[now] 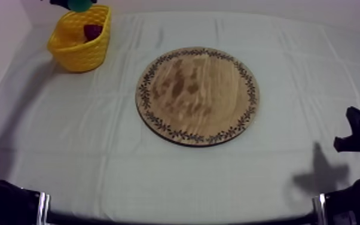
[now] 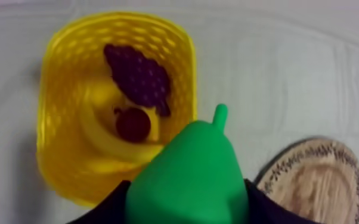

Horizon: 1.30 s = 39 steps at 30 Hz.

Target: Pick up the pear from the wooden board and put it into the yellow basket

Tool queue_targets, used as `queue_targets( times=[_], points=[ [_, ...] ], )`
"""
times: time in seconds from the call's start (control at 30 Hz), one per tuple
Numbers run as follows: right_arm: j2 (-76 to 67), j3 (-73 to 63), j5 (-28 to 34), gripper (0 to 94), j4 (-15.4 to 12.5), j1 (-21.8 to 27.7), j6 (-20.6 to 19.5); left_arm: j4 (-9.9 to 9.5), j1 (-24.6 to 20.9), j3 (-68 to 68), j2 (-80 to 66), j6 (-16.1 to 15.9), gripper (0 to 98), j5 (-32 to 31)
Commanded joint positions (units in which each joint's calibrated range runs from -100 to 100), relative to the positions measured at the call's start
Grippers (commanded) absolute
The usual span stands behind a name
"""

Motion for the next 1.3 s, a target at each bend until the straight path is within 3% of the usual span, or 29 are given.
queue_targets(
  times=[0.0, 0.27, 0.73, 0.83, 0.97, 1.03, 1.27],
  points=[
    [0.01, 0.05, 0.02, 0.5, 0.01, 0.00, -0.03, -0.44, -0.31, -1.86, 3.29, 0.17, 41.7, -1.73],
    [0.01, 0.05, 0.02, 0.5, 0.01, 0.00, -0.03, -2.56, -1.94, -5.99, 12.44, 0.89, 39.0, -8.33],
    [0.01, 0.05, 0.02, 0.5, 0.01, 0.00, -0.03, -2.72, -2.69, -7.59, 17.29, 1.06, 44.5, -11.26],
    [0.01, 0.05, 0.02, 0.5, 0.01, 0.00, -0.03, -2.65, -2.86, -6.98, 16.75, 1.25, 53.7, -11.28],
    [0.01, 0.05, 0.02, 0.5, 0.01, 0.00, 0.00, -2.90, -3.18, -6.18, 15.64, 2.02, 80.1, -10.98],
    [0.01, 0.05, 0.02, 0.5, 0.01, 0.00, 0.01, -3.26, -3.29, -5.93, 15.04, 2.40, 88.5, -10.72],
    [0.01, 0.05, 0.02, 0.5, 0.01, 0.00, -0.02, -3.80, -4.22, -4.36, 12.56, 2.51, 96.0, -11.22]
  ],
)
